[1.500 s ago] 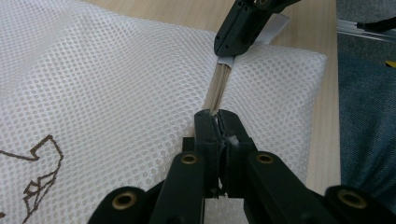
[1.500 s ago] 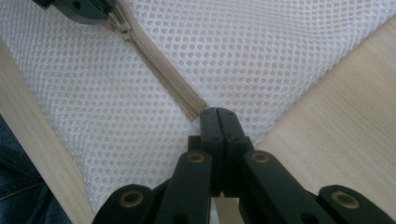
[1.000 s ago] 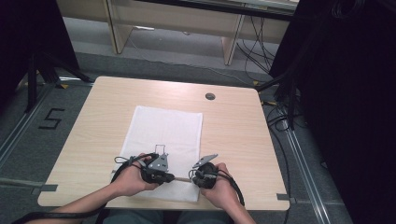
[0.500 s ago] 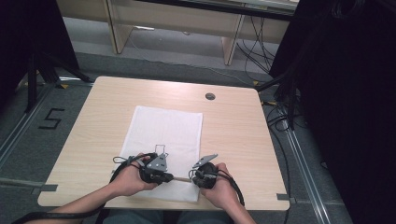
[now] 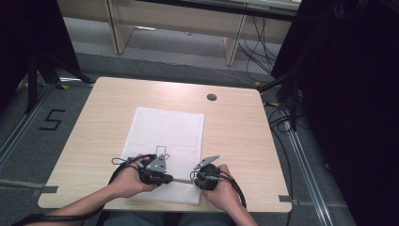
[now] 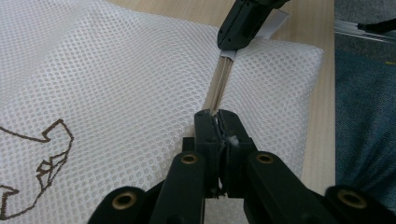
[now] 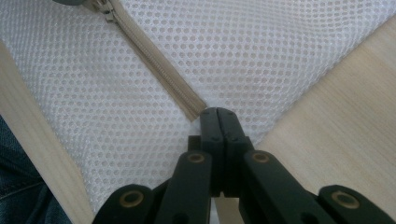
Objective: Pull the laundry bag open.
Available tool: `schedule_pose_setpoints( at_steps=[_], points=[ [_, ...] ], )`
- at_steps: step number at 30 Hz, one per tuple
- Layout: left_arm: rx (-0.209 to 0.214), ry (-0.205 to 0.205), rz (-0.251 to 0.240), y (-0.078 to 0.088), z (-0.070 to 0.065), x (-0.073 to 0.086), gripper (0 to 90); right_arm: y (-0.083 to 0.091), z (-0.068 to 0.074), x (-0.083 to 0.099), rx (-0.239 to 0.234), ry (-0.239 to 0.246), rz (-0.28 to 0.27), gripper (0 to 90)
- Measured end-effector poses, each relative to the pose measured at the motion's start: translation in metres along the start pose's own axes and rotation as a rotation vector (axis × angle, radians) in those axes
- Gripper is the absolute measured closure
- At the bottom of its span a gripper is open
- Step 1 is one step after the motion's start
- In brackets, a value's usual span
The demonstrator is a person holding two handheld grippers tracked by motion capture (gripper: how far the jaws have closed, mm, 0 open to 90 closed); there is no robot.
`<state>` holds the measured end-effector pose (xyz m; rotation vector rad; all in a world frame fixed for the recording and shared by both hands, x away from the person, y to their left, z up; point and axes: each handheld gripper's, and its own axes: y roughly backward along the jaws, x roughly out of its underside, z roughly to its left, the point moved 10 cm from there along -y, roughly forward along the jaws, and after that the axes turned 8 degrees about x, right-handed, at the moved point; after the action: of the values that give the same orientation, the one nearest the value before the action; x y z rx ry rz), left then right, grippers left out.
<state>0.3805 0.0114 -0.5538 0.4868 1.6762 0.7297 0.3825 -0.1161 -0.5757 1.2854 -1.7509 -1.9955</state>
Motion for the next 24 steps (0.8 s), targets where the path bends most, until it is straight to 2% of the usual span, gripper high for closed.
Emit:
schedule_pose_setpoints(
  at_steps=[2,3,4,12,24],
  points=[
    [0.000,-0.009,0.008,0.0011,0.0006,0.0013,87.2,0.0001,0.0002,0.0001,0.000,-0.002,0.001,90.0],
    [0.000,0.000,0.009,0.0016,0.0004,0.0023,87.2,-0.0004,-0.0008,-0.0005,0.003,0.007,-0.006,90.0],
    [0.000,0.006,0.001,0.0021,0.0002,0.0021,87.2,0.0002,0.0004,0.0002,-0.001,-0.003,0.003,90.0],
    [-0.006,0.016,-0.006,0.0067,0.0015,0.0054,87.2,0.0001,0.0001,0.0001,0.001,-0.002,0.001,90.0],
    [-0.006,0.010,-0.003,0.0085,0.0017,0.0064,87.2,0.0001,0.0001,0.0001,0.001,-0.001,0.001,90.0]
  ],
)
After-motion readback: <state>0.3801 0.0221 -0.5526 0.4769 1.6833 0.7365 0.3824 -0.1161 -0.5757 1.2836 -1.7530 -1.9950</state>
